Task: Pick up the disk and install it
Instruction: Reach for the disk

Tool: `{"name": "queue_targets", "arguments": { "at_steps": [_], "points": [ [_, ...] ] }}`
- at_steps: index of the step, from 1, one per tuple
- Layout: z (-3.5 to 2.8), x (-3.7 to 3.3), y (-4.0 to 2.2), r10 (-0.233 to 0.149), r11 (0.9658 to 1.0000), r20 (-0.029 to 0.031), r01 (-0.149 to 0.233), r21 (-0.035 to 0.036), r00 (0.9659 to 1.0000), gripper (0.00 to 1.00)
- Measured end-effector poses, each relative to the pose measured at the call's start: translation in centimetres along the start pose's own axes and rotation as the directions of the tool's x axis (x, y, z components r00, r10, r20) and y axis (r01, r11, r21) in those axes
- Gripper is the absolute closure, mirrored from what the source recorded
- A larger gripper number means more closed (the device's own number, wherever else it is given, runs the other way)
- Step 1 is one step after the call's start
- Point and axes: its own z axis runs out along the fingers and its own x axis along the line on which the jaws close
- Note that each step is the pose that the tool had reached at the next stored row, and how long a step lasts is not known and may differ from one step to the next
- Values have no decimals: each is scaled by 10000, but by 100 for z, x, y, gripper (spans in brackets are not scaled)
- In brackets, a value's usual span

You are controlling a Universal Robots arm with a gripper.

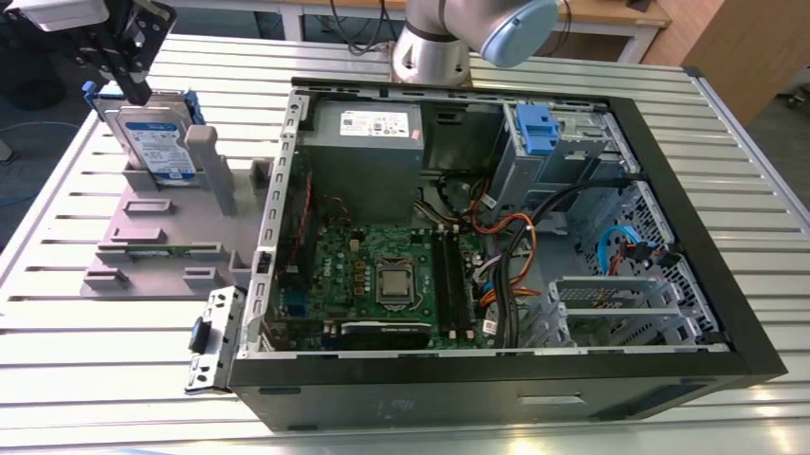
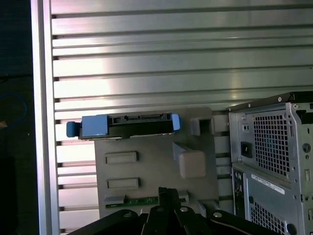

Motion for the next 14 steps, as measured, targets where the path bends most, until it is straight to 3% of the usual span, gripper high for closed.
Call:
{"name": "queue_targets", "arguments": {
  "at_steps": [11, 13, 14],
  "points": [
    [20, 24, 2, 0, 10000, 0, 0, 9, 10000, 89],
    [20, 27, 3, -1, 10000, 3, 1, 55, 10000, 89],
    [20, 27, 4, -4, 9999, 9, 3, 123, 10000, 89]
  ]
}}
